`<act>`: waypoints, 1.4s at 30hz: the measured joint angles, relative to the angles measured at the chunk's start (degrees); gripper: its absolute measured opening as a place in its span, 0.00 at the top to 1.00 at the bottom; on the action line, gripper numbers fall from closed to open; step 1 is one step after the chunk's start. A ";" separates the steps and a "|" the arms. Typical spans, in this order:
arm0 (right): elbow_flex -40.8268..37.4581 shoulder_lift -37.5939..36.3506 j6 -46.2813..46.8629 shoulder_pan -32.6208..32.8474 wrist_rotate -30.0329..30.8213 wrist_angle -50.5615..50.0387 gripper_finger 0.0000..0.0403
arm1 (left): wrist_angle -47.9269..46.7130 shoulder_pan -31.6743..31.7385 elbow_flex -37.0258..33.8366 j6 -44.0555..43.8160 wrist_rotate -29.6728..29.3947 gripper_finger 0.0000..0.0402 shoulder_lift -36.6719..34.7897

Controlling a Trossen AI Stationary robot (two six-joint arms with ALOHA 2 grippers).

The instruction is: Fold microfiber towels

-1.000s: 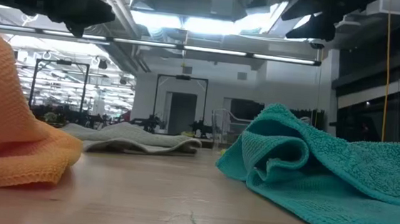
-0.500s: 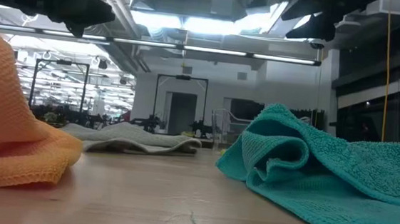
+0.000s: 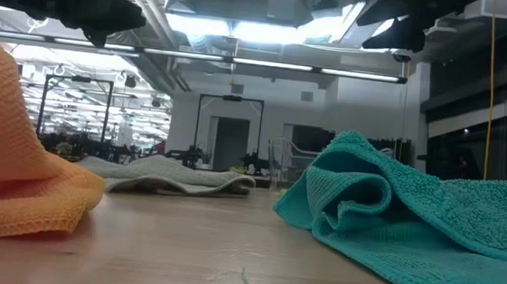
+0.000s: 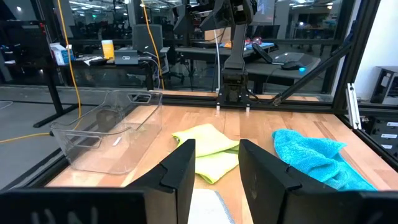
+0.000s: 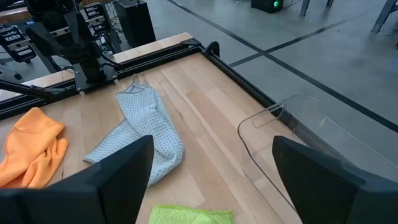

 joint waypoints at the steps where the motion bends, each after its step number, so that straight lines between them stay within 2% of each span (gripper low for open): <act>1: -0.01 0.00 0.00 0.01 0.00 0.01 0.18 | 0.00 0.00 0.00 0.00 0.00 0.71 -0.02; 35: 0.01 -0.02 0.00 0.01 0.02 2.68 0.18 | 0.02 0.02 0.00 0.00 0.00 0.71 -0.01; 42: 0.01 0.00 -4.65 0.01 -0.14 -7.41 0.18 | 0.00 0.00 0.00 0.00 0.00 0.71 0.00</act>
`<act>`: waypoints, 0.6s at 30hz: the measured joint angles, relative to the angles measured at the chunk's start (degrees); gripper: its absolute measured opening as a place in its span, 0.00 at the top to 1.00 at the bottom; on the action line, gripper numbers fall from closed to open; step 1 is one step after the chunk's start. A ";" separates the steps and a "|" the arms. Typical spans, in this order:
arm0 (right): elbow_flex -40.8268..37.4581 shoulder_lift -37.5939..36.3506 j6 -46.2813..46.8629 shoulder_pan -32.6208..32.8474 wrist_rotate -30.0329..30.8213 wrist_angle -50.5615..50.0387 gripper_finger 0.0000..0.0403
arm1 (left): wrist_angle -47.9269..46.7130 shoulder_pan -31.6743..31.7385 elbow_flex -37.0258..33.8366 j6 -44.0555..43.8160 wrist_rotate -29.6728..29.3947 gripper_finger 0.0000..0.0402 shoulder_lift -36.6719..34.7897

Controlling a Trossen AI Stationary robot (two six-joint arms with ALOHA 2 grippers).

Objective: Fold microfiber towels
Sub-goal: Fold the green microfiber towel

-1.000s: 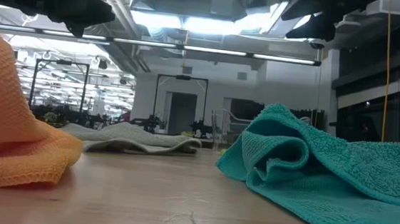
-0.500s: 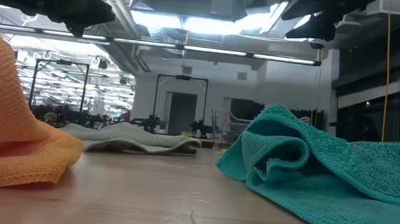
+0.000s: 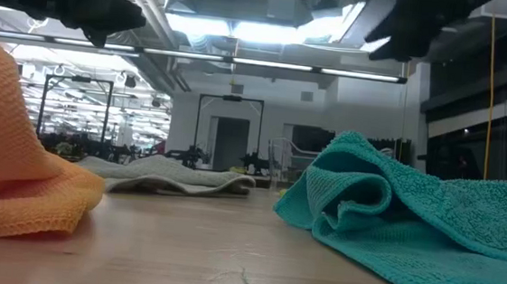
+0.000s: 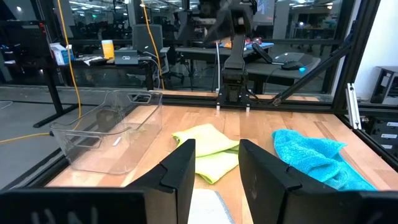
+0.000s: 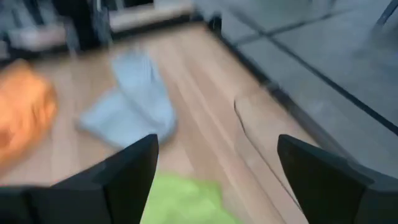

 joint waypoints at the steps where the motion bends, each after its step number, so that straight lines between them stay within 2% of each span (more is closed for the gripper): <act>1: 0.00 0.00 -0.07 0.00 0.01 -1.10 0.18 | -0.01 0.00 0.00 0.00 0.00 0.71 -0.02; 7: 0.00 0.00 -0.05 0.00 0.01 -4.86 0.18 | 0.01 -0.01 0.02 0.00 0.00 0.71 0.00; 13: 0.00 0.00 -1.30 0.00 0.11 -4.51 0.18 | 0.01 -0.01 0.00 0.00 0.00 0.71 -0.02; 18: 0.00 0.00 1.16 0.00 0.14 -4.10 0.18 | 0.01 0.00 0.00 -0.01 0.00 0.71 -0.01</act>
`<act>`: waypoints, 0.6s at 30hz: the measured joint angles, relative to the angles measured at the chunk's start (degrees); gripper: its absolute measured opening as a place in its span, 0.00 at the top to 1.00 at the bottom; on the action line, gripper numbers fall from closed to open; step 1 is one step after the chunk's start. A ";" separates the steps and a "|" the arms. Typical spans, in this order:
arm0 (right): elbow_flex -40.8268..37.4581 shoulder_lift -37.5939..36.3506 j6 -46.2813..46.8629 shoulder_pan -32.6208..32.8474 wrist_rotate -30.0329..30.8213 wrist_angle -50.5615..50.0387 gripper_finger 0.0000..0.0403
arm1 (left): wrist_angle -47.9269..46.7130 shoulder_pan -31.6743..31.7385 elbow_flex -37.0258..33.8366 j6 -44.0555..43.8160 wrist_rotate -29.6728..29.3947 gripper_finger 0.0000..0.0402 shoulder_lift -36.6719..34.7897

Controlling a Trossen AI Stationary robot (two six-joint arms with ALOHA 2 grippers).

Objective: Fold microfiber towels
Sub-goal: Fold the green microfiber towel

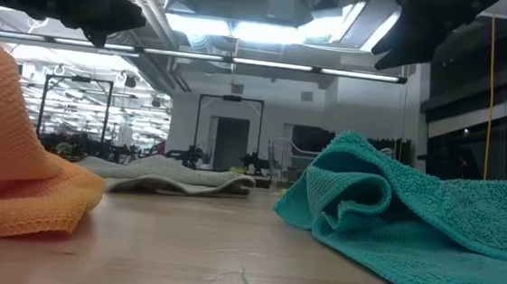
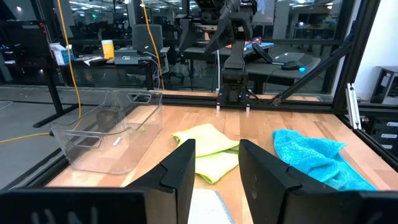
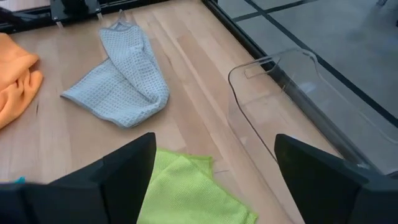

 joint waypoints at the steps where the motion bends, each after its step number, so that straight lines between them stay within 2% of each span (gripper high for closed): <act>1: 0.00 0.00 0.43 0.00 0.02 0.01 0.18 | 0.00 0.01 0.02 0.01 0.00 0.71 -0.01; 16: 0.00 0.00 1.01 0.00 -0.02 0.21 0.18 | 0.01 -0.01 0.00 0.01 0.00 0.71 0.01; 18: 0.00 0.00 2.46 -0.02 -2.06 -0.39 0.18 | 0.01 -0.01 0.01 0.00 0.00 0.71 0.00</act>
